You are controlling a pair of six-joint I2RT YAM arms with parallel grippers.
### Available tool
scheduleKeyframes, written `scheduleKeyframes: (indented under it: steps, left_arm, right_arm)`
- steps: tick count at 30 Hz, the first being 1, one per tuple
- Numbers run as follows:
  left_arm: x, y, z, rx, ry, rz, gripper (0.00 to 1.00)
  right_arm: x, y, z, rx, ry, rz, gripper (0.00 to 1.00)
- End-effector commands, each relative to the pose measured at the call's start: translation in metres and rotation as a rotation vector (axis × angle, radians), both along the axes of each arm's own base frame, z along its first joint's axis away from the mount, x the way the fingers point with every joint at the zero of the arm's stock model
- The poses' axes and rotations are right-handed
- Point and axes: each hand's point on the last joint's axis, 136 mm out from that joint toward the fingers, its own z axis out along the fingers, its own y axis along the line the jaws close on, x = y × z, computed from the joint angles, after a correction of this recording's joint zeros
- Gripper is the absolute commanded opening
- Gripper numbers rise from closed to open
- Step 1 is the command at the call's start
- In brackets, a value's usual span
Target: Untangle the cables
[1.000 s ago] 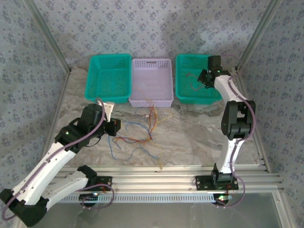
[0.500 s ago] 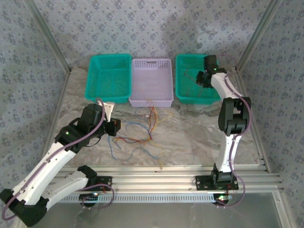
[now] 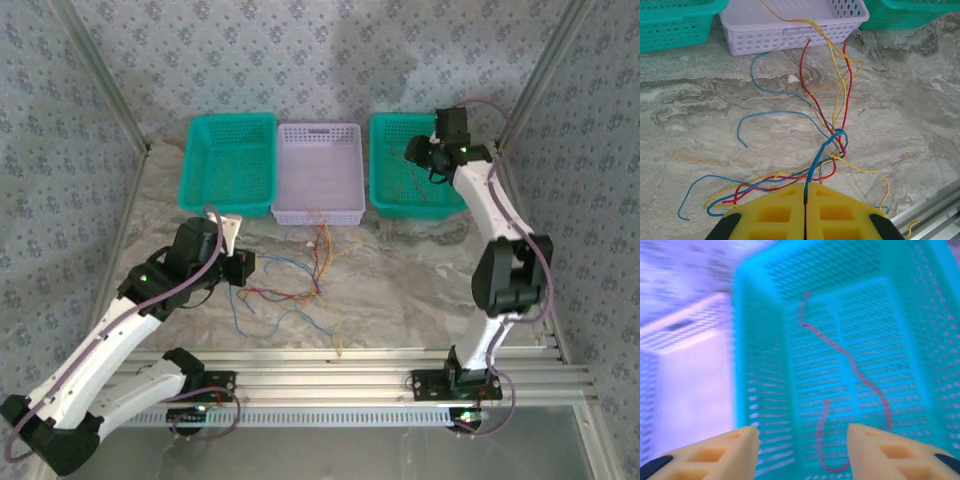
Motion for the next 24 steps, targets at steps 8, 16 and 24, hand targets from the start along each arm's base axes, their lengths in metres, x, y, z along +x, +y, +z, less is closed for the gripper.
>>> scheduleKeyframes:
  steps: [8,16,24]
  left_arm:
    - [-0.002,0.002,0.016,-0.025,-0.066,-0.004,0.00]
    - [0.000,-0.001,0.036,-0.118,-0.127,0.017,0.00]
    - [0.001,0.000,0.060,-0.234,-0.177,0.078,0.00]
  right_arm:
    - [-0.146,0.156,-0.026,0.232,-0.051,0.560,0.56]
    - [-0.256,0.213,-0.089,0.190,0.034,0.827,0.57]
    - [-0.294,0.239,-0.118,0.154,-0.025,0.936,0.58]
